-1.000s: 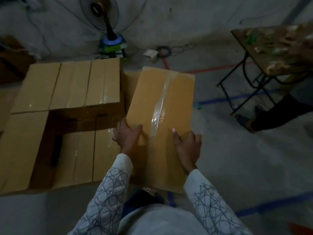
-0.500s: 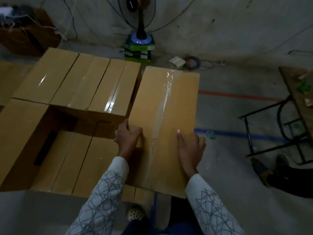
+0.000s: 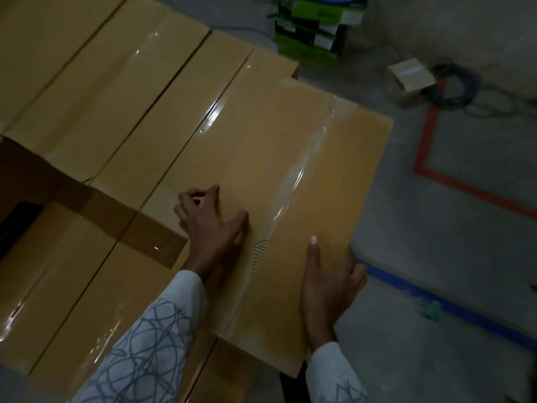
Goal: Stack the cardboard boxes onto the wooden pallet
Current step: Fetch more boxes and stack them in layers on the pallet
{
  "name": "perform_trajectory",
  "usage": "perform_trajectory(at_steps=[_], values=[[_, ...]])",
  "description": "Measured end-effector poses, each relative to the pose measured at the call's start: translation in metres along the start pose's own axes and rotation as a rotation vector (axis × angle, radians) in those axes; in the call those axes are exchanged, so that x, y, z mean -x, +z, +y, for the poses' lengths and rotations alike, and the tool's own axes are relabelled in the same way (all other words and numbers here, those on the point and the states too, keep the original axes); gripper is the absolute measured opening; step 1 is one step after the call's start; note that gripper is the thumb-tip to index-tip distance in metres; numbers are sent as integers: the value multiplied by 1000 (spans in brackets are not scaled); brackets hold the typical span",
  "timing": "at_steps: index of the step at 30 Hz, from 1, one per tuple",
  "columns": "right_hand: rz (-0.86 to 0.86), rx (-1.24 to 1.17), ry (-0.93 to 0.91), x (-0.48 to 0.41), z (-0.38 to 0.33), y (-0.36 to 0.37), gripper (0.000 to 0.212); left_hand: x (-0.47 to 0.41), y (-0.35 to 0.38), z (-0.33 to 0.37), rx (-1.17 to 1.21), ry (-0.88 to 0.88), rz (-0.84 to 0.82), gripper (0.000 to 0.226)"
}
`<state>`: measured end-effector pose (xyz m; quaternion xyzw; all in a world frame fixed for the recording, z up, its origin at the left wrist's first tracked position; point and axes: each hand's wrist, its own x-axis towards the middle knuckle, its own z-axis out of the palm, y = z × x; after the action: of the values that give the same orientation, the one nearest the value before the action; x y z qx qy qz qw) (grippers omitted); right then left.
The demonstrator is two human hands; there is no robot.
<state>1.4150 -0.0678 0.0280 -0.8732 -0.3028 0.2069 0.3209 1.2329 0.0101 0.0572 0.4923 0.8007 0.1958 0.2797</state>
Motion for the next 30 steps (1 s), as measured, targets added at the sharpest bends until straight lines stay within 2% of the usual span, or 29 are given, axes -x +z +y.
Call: perform_trajectory(at_steps=[3, 8, 13, 18, 21, 25, 30], values=[[-38, 13, -21, -23, 15, 26, 87, -25, 30, 2, -86, -29, 82, 77], [-313, 17, -44, -35, 43, 41, 85, -28, 53, -12, -292, -23, 124, 65], [-524, 138, -130, -49, 57, 21, 88, 44, 57, -24, -173, -178, 172, 63], [-599, 198, -69, -52, 50, -20, 94, 134, 50, -30, 6, -519, 165, 58], [-581, 244, -316, -41, 28, -40, 82, 167, 37, -29, 140, -657, 133, 64], [-678, 266, -646, -31, 3, -46, 58, 183, 26, -29, 434, -679, 116, 73], [-781, 305, -853, -46, -39, -21, 61, 165, 25, -22, 924, -884, 174, 77]])
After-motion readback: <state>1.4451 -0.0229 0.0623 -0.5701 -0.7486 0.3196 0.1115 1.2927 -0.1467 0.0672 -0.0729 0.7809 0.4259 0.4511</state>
